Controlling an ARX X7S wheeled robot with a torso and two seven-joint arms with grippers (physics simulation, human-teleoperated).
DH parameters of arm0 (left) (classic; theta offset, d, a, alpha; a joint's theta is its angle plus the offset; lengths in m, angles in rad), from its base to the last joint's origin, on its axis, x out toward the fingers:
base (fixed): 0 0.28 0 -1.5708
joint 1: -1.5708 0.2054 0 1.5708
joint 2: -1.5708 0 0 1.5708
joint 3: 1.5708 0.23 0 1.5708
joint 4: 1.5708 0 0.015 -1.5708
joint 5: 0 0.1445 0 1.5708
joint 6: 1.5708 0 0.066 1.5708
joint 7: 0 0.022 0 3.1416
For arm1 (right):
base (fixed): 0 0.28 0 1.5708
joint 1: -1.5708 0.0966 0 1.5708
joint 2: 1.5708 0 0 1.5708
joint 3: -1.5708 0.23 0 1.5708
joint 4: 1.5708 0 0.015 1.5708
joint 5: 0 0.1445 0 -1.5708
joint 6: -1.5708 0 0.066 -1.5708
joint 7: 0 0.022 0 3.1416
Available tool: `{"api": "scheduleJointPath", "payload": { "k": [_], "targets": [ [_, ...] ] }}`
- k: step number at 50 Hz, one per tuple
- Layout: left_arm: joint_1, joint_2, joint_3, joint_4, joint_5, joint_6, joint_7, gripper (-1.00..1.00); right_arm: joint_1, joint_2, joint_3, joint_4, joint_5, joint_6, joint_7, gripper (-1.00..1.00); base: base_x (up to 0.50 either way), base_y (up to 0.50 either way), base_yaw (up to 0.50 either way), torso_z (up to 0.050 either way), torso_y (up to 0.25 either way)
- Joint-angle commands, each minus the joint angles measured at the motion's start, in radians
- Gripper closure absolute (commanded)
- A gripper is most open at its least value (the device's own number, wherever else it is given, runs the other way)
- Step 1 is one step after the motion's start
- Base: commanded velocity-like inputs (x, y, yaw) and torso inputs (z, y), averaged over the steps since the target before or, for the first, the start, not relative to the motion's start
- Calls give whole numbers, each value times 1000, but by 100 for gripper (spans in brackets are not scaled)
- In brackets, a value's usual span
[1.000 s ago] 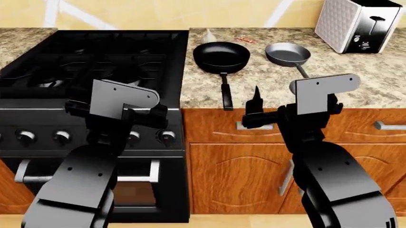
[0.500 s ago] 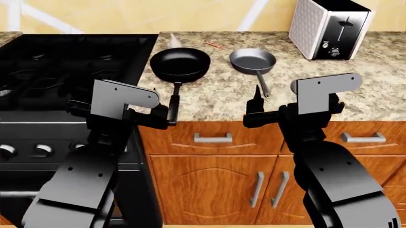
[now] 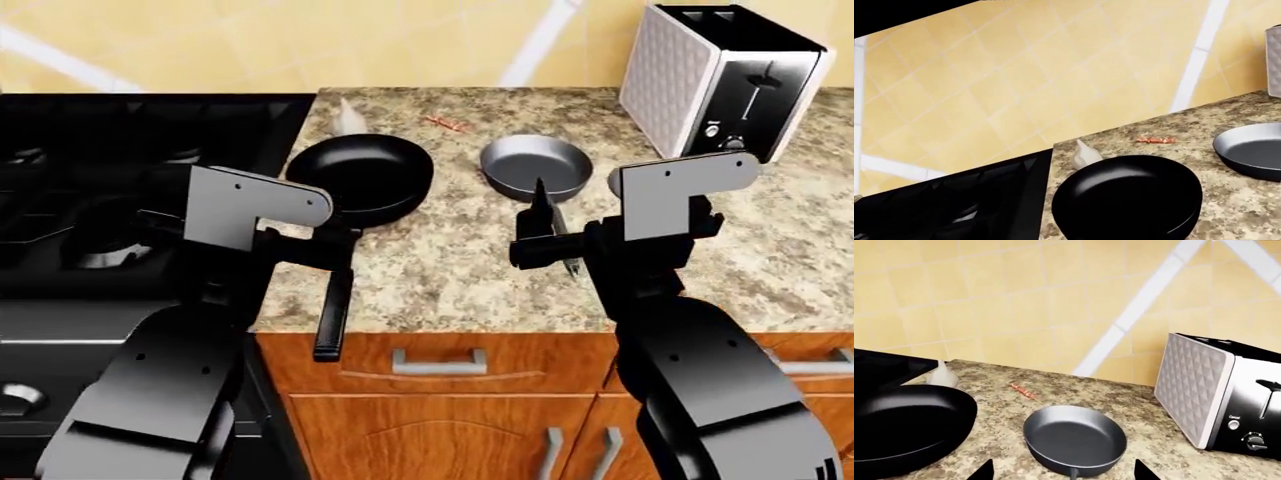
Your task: Place both pans onto different burners. Then place the garlic and the kebabs on different pans.
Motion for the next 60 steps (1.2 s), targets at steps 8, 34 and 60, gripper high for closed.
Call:
{"api": "scheduleJointPath", "payload": {
  "k": [8,34,60],
  "targets": [
    [0,-4,1,2,-11,-4,-6,-100,-1,4,-2,0,9,-1,7,-100,409,0,0,0,2],
    [-2,-6,2,7,-20,-18,-12,-100,3,8,-5,-3,18,2,11,-100,128,0,0,0,0],
    [-169,132,-169,98,-124,-604,-3,-100,-4,-123,83,-14,-233,41,-187,-100,0,0,0,0,0]
  ]
}}
